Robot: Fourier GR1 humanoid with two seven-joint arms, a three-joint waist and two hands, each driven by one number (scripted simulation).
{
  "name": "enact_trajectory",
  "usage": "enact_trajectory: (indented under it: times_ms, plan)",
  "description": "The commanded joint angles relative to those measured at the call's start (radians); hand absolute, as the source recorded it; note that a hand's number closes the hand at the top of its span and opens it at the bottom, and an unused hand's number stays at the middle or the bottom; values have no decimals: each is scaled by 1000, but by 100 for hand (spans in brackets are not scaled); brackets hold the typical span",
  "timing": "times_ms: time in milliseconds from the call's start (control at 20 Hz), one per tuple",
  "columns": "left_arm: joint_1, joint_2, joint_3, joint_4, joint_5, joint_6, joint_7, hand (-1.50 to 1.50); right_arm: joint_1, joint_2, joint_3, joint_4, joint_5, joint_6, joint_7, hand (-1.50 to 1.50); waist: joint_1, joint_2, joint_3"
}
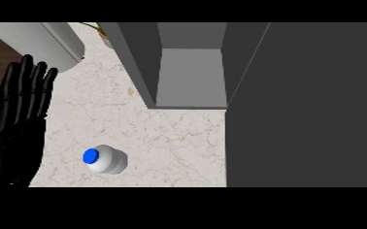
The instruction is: Pick up the bottled water, place it into the cabinet and close the cabinet
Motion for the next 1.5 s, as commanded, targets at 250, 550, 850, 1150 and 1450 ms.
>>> enact_trajectory:
  times_ms: [250, 550, 850, 1150, 1450]
  plan:
    - [290, -95, -13, -260, -203, 185, 3, -150, 152, 4, 43, -109, 66, -7, -23, -150, 6, 18, 3]
    - [545, -97, -250, -389, -55, 318, 53, -150, 212, -26, 134, -262, -87, 96, 167, -150, 6, 18, 2]
    - [576, -97, -457, -485, -246, 426, 139, -150, 197, 1, 232, -302, -1, 72, 208, -150, 0, 22, 3]
    - [659, -63, -459, -506, -207, 438, 123, -150, 179, 29, 303, -438, 70, 8, 371, -150, -1, 21, 3]
    - [679, 7, -402, -456, -144, 428, 99, -150, 234, 21, 339, -393, 80, 24, 288, -150, -5, 22, 3]
